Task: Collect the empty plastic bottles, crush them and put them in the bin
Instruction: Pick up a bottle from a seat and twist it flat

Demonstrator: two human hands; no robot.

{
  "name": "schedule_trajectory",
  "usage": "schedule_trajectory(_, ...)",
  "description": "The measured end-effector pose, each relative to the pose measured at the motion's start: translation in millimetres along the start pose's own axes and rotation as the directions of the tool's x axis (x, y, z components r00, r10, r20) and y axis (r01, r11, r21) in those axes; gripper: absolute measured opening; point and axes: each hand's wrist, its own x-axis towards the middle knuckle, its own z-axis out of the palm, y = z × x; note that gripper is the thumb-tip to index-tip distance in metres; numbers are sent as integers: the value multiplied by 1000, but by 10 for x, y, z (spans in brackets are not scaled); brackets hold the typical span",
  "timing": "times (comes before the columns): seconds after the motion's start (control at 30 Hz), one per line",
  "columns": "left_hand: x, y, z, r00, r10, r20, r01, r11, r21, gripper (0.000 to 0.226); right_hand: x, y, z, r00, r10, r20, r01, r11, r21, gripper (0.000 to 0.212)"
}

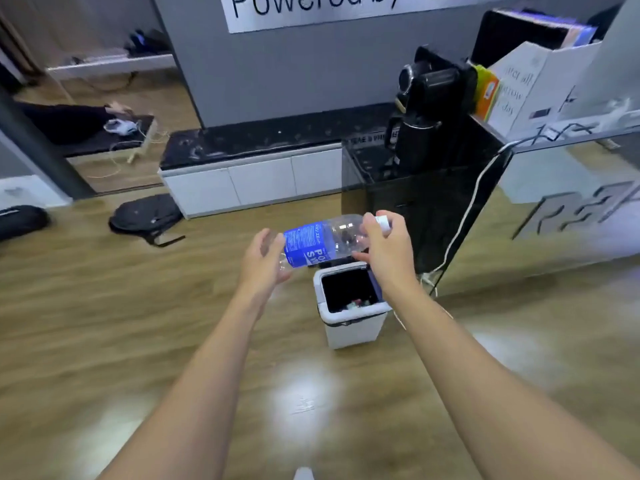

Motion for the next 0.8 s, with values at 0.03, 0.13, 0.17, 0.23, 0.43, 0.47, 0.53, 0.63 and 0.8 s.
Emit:
schedule_trajectory(0.03,179,-51,35,998,-20,55,19,1000,22,52,117,82,50,999,21,-36,-21,1000,7,25)
schedule_trajectory(0.13,670,-191,216,981,-112,158,99,991,87,44,442,337,169,988,59,-140,-62,998,-23,25)
schedule_trajectory(0.17,810,-246,290,971,-150,187,134,986,95,38,554,435,205,982,67,-177,-77,996,-51,26)
schedule_trajectory(0.23,1084,-396,449,943,-230,239,207,971,117,25,799,641,265,966,90,-243,-114,990,-86,24)
schedule_trajectory(0.43,1997,-1028,889,864,-403,301,343,910,233,15,1579,1435,459,943,135,-304,-193,966,-170,26)
schedule_trajectory(0.47,2142,-1158,985,846,-429,317,354,896,267,16,1688,1591,490,941,134,-311,-198,963,-184,24)
schedule_trajectory(0.53,2382,-1433,1186,806,-477,350,375,870,322,19,1884,1908,562,936,163,-313,-230,954,-192,24)
schedule_trajectory(0.63,2663,-1903,1518,740,-560,373,442,823,358,20,2180,2461,661,924,237,-301,-309,925,-221,23)
schedule_trajectory(0.8,3089,-2805,1844,651,-665,365,541,744,392,28,2521,3459,887,895,336,-293,-426,840,-336,16)
